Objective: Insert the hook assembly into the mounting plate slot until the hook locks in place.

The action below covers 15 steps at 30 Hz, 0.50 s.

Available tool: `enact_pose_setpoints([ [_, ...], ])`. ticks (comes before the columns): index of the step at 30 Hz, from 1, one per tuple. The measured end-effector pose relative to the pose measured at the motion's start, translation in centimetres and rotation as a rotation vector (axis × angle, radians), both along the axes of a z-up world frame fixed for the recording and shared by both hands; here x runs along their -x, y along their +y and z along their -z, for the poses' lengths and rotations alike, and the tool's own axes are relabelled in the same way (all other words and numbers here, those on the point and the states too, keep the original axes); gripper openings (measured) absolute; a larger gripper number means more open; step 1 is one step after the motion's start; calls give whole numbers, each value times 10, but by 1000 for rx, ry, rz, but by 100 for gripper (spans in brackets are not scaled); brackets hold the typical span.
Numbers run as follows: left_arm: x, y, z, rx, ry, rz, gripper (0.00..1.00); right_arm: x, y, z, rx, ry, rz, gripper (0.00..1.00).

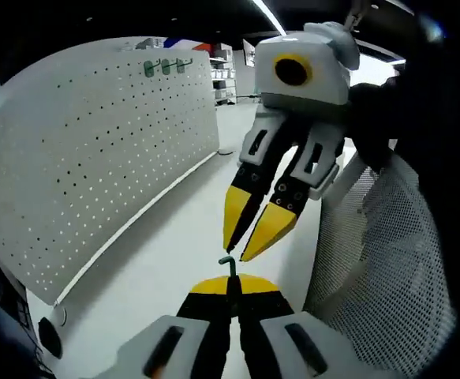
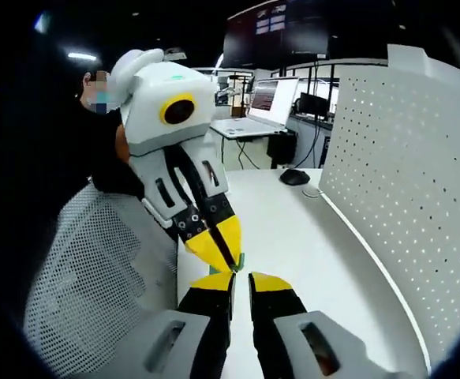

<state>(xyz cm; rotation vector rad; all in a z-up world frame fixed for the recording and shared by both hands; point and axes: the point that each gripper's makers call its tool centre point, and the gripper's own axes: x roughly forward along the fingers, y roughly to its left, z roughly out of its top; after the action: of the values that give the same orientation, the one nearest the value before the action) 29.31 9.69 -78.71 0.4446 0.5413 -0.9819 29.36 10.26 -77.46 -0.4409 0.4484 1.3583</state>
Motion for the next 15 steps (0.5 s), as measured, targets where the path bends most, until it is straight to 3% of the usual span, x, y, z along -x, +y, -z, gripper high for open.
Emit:
enact_pose_setpoints([
  [15, 12, -7, 3, -64, -52, 102, 1, 16, 4, 4, 33, 74, -82, 3],
])
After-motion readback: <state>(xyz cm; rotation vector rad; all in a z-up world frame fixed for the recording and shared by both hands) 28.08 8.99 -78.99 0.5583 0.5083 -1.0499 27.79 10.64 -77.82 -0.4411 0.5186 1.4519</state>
